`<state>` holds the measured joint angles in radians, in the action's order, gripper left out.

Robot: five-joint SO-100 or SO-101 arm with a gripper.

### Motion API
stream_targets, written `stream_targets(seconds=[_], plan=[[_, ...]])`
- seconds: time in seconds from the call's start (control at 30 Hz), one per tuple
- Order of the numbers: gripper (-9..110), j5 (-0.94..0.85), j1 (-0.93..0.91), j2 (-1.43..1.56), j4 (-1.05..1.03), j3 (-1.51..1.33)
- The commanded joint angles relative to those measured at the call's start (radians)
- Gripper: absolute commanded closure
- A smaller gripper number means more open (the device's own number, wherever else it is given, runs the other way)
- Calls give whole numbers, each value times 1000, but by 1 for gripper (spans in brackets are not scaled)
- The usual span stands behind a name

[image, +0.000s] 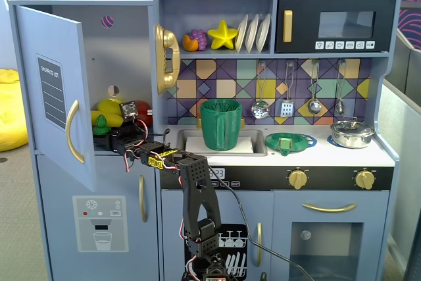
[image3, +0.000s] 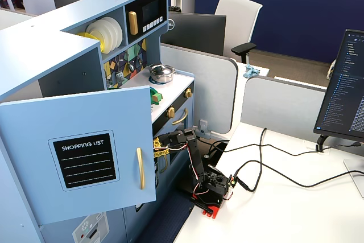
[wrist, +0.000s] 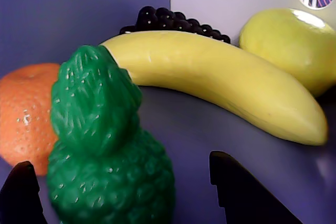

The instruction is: Pick up the green pineapple from the left cabinet and place it in the green recipient

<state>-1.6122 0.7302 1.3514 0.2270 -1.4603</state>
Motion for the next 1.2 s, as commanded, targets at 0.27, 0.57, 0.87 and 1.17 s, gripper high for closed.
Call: stream_targets(seconds=[0.27,0.57,0.87,1.17], plan=[[75,54,32,-58,23,158],[101,-55,37,14,20,60],[101,-293,121,557,-12,-301],[101,-374,150,1169,-405,-554]])
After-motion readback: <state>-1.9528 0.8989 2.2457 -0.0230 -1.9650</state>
